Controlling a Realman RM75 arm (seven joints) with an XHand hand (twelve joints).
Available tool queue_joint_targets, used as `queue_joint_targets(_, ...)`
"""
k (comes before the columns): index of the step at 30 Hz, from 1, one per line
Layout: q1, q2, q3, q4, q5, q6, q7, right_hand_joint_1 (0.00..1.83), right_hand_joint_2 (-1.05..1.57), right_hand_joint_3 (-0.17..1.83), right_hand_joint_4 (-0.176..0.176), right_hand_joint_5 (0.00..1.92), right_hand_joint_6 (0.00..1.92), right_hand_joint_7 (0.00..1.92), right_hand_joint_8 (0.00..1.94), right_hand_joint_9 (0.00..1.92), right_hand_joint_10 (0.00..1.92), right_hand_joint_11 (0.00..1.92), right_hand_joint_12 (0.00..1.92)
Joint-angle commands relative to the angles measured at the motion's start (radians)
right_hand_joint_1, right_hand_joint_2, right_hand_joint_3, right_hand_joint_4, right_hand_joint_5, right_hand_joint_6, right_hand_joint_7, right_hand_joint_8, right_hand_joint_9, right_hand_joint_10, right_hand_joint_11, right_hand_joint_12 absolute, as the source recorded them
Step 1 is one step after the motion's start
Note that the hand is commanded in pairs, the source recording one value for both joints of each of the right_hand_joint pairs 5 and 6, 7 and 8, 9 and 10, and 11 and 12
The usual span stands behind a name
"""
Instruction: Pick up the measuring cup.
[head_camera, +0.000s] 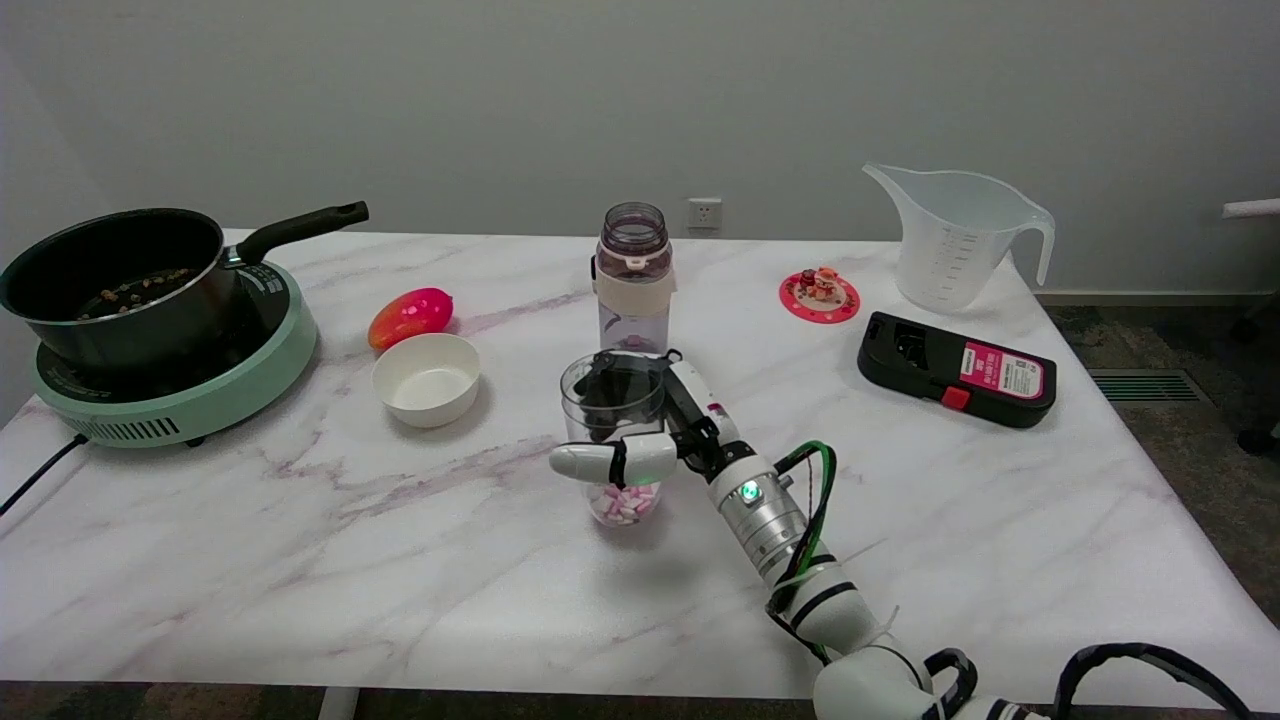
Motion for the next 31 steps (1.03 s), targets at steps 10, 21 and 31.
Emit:
queue_joint_targets(10,0.036,0.079,0.17,0.173,0.002,-0.133,-0.137,1.21,1.55,0.3,0.0,1.92,1.92,1.83,1.83,1.67,1.67,1.3,1.3)
queue_joint_targets(21,0.006,0.147,0.336,0.284,0.01,-0.212,-0.222,1.24,1.57,0.28,0.0,1.92,1.92,1.87,1.87,1.72,1.72,1.33,1.33)
queue_joint_targets(31,-0.005,0.182,0.538,0.384,0.004,-0.375,-0.239,1.26,1.57,0.25,0.0,1.92,1.92,1.88,1.88,1.74,1.74,1.36,1.36)
